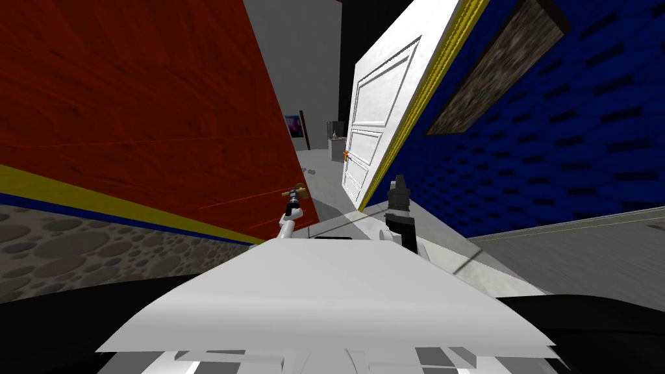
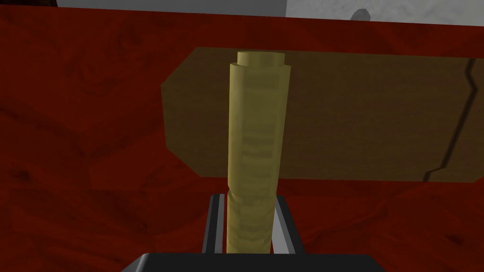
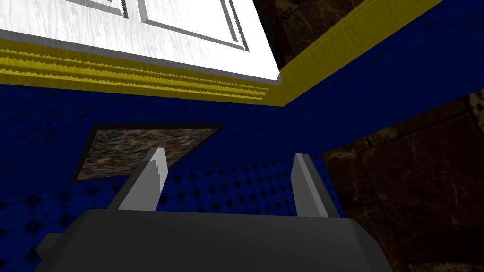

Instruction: Push the door open

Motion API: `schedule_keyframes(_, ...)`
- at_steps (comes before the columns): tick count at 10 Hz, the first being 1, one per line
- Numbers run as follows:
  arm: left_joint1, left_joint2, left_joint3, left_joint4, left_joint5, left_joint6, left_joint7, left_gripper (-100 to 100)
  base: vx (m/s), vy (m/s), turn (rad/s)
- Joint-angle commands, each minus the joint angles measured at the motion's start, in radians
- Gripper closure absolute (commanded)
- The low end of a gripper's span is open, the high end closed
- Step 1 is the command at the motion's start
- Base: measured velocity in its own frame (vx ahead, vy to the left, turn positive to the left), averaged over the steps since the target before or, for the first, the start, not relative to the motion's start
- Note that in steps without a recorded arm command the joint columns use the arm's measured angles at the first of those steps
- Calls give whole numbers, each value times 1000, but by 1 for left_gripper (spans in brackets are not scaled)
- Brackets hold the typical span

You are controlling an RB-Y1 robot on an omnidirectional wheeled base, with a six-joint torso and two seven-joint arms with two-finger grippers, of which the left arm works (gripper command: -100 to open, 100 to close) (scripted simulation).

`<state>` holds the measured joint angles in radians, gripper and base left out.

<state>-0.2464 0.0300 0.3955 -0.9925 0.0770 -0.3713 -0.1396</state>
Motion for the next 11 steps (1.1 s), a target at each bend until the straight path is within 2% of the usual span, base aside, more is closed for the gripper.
schedule_keyframes(1, -7, 9, -1, 12, 1, -3, 2, 100, 99, -10, 130)
schedule_keyframes(6, -29, 30, -4, 48, 4, -12, 8, 100, 176, -20, 119)
schedule_keyframes(11, -66, 58, -9, 108, 9, -28, 17, 100, 201, -42, 185)
